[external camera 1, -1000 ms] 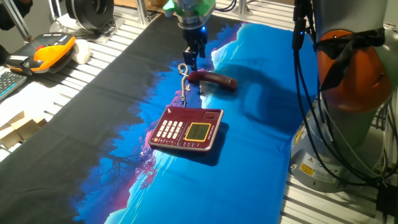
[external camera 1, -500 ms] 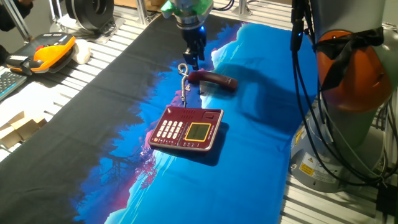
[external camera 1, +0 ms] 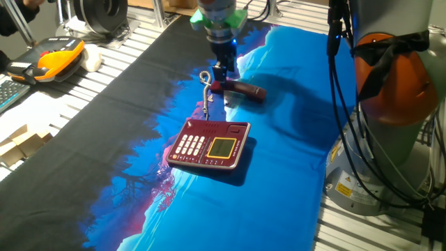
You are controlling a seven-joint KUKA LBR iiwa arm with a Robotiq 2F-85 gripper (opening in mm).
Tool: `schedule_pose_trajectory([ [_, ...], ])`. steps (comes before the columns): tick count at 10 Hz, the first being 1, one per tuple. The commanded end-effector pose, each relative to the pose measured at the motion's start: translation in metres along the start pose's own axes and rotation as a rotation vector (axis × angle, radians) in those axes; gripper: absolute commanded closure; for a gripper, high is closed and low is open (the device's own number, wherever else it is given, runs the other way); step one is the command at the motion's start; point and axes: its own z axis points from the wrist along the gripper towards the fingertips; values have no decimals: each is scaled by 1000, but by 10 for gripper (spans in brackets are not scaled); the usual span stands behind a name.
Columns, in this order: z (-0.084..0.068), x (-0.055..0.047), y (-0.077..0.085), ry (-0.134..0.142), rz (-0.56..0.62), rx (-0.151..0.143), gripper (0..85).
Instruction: Place the handset of the telephone on the corresponding phone cradle
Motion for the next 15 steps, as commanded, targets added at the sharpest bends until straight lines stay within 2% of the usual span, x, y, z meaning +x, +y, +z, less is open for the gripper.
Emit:
schedule_pose_trajectory([
  [1, 5, 1, -2, 0, -8, 0, 170],
  [3, 16, 4, -6, -5, -18, -1, 170],
  [8, 29, 15, 0, -14, -1, 0, 170],
  [9, 30, 15, 1, -11, -1, 2, 340],
  [10, 31, 15, 1, -1, -17, 5, 340],
  [11, 32, 14, 1, 6, -38, 7, 510],
  [12, 33, 14, 1, 17, -53, 1, 510],
  [14, 34, 13, 1, 35, -80, -18, 850],
  [15, 31, 13, 1, 39, -82, -25, 850],
])
